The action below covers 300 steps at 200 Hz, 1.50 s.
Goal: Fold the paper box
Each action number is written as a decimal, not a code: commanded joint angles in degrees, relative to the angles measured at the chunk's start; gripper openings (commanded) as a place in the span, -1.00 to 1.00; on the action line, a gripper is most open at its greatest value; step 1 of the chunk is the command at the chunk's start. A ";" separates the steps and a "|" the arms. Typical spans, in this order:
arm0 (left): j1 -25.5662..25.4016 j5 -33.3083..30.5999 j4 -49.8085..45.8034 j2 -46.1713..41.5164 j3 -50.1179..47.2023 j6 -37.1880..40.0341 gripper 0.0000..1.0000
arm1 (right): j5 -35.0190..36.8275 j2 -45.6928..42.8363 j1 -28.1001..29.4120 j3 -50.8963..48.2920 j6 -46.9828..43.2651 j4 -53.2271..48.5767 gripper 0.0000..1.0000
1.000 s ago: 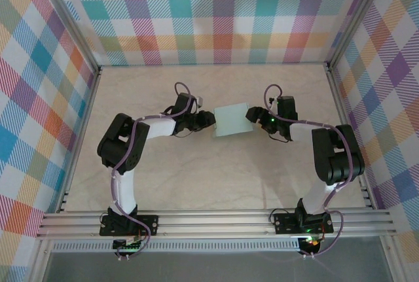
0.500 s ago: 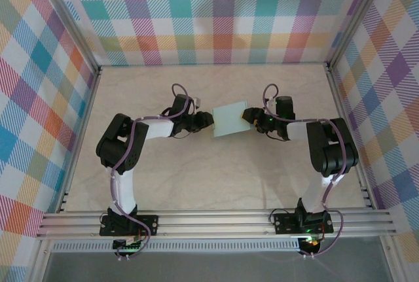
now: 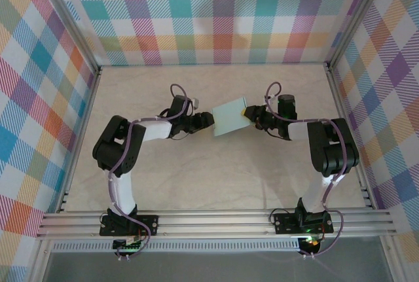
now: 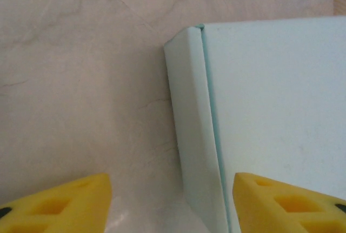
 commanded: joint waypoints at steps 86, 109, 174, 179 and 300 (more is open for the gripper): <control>-16.76 -35.78 23.75 -18.36 -16.10 58.34 1.00 | -3.07 -4.42 -3.78 1.29 7.11 -0.14 -0.16; -22.10 -42.98 34.15 -14.80 -18.60 72.28 1.00 | -4.76 -4.76 -4.64 1.28 8.77 0.64 -0.16; -27.46 -53.92 59.51 -3.91 -20.82 100.85 1.00 | -9.63 -6.71 -5.77 2.22 12.02 -2.29 -0.17; -27.41 -53.96 59.72 -3.49 -20.75 102.34 1.00 | -10.06 -6.90 -5.73 2.26 12.46 -2.29 -0.17; -27.70 -53.99 68.76 -1.08 -20.72 108.70 0.74 | -15.48 -14.17 -5.77 -0.45 16.94 -4.49 -0.19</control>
